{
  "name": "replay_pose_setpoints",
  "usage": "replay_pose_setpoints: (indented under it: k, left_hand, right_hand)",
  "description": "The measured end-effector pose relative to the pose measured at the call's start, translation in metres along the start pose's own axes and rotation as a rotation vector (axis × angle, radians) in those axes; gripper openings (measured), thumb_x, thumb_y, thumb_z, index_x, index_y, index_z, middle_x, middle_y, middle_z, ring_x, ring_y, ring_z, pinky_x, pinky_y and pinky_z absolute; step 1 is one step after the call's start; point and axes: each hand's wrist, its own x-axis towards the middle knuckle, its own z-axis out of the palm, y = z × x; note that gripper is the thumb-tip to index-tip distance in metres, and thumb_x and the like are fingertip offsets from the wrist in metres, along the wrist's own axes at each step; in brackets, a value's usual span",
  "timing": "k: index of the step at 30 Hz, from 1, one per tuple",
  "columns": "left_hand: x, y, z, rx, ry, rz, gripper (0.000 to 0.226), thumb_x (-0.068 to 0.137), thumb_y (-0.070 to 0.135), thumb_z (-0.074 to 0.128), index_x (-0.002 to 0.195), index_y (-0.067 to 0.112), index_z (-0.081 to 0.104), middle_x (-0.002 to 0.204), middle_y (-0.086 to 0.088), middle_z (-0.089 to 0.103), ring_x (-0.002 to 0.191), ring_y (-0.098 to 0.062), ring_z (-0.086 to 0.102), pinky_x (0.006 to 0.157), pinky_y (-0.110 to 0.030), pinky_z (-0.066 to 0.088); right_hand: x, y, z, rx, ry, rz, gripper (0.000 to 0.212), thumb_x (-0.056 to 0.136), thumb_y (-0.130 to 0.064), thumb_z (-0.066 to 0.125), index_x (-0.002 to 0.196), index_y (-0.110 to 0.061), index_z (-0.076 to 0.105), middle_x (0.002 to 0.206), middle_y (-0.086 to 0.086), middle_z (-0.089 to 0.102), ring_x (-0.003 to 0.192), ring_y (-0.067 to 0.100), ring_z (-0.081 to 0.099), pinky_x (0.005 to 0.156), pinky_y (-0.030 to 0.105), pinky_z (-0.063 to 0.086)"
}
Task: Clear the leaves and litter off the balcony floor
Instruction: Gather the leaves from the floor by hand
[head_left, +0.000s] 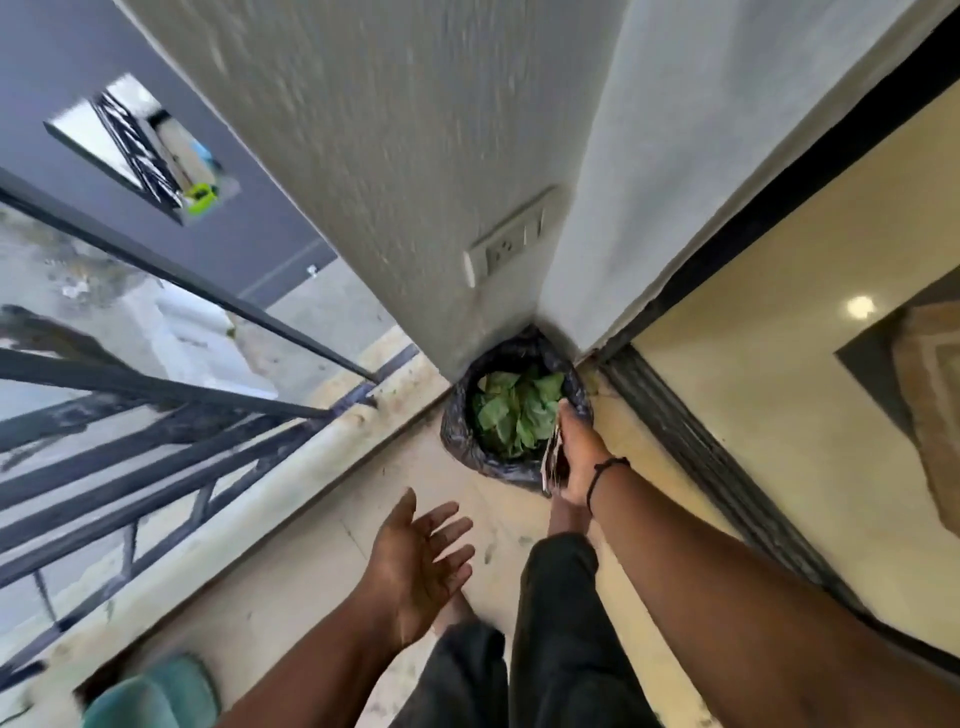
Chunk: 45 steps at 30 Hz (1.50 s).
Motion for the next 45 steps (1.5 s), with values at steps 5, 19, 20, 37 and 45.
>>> replay_pose_setpoints:
  k: [5, 19, 20, 37, 45]
  left_hand:
    - [0.034, 0.012, 0.03, 0.026, -0.009, 0.006, 0.064, 0.098, 0.065, 0.026, 0.118, 0.017, 0.064, 0.122, -0.007, 0.066, 0.107, -0.028, 0.055, 0.079, -0.033, 0.044]
    - [-0.034, 0.019, 0.015, 0.132, -0.055, 0.055, 0.061, 0.1, 0.061, 0.028, 0.121, 0.016, 0.063, 0.12, -0.007, 0.065, 0.103, -0.027, 0.055, 0.079, -0.034, 0.044]
    - [-0.043, 0.017, 0.014, 0.155, -0.067, 0.057, 0.06, 0.1, 0.06, 0.028, 0.122, 0.016, 0.062, 0.118, -0.008, 0.065, 0.101, -0.027, 0.055, 0.078, -0.034, 0.044]
    - [-0.167, -0.021, -0.018, 0.864, -0.292, 0.285, 0.062, 0.097, 0.065, 0.034, 0.138, 0.021, 0.053, 0.146, -0.005, 0.05, 0.136, -0.031, 0.043, 0.11, -0.042, 0.037]
    - [-0.19, -0.1, -0.003, 1.126, -0.347, 0.449, 0.062, 0.097, 0.061, 0.037, 0.144, 0.022, 0.046, 0.151, -0.006, 0.045, 0.139, -0.032, 0.04, 0.113, -0.044, 0.033]
  right_hand:
    - [0.048, -0.023, -0.013, -0.128, 0.172, -0.082, 0.108, 0.069, -0.094, 0.028, 0.15, -0.023, 0.035, 0.154, 0.007, 0.038, 0.135, 0.032, 0.042, 0.111, 0.054, 0.031]
    - [-0.05, 0.019, -0.037, -0.522, 0.157, -0.328, 0.072, 0.096, -0.062, 0.038, 0.121, 0.002, 0.06, 0.119, 0.029, 0.062, 0.113, 0.04, 0.059, 0.1, 0.049, 0.045]
    - [-0.062, 0.026, -0.039, -0.678, 0.155, -0.386, 0.059, 0.097, -0.058, 0.043, 0.104, -0.003, 0.065, 0.098, 0.027, 0.065, 0.094, 0.036, 0.064, 0.086, 0.04, 0.051]
    - [-0.24, 0.149, -0.078, -1.379, 0.227, -0.598, 0.056, 0.095, -0.049, 0.05, 0.142, -0.02, 0.038, 0.142, 0.008, 0.047, 0.123, 0.028, 0.05, 0.092, 0.032, 0.042]
    - [-0.273, 0.21, -0.138, -1.41, 0.45, -0.774, 0.061, 0.094, -0.047, 0.048, 0.145, -0.018, 0.032, 0.145, 0.01, 0.04, 0.133, 0.029, 0.033, 0.106, 0.04, 0.035]
